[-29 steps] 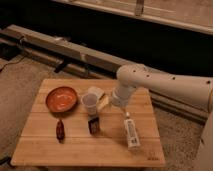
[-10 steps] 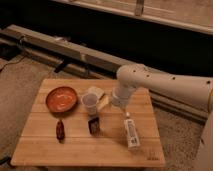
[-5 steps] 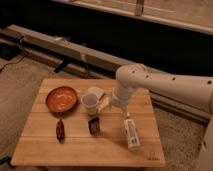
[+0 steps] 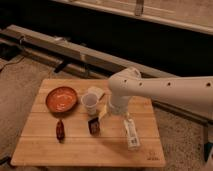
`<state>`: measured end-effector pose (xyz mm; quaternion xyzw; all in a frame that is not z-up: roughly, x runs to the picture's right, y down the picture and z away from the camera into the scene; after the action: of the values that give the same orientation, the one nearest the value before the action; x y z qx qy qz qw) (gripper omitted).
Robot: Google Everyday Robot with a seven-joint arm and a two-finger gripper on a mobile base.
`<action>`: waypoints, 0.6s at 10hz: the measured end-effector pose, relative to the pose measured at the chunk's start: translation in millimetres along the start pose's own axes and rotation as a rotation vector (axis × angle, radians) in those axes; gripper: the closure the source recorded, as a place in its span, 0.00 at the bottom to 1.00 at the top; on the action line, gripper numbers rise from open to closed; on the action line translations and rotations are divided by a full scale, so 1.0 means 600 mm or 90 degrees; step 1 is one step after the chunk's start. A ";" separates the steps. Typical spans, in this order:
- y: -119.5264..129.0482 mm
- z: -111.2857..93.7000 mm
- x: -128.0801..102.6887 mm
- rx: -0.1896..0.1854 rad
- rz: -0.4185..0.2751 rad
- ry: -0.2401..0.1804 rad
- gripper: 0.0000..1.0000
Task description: Knock the eraser over
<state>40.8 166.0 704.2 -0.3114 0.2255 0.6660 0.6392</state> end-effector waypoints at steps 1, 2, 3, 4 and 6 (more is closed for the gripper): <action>-0.005 0.016 0.009 0.006 0.004 0.016 0.20; -0.011 0.030 0.015 0.014 0.008 0.030 0.20; -0.014 0.037 0.019 0.020 0.011 0.041 0.20; -0.017 0.045 0.023 0.025 0.016 0.053 0.20; -0.025 0.061 0.029 0.031 0.026 0.074 0.20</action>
<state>51.1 204.8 719.2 -0.3290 0.2847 0.6540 0.6189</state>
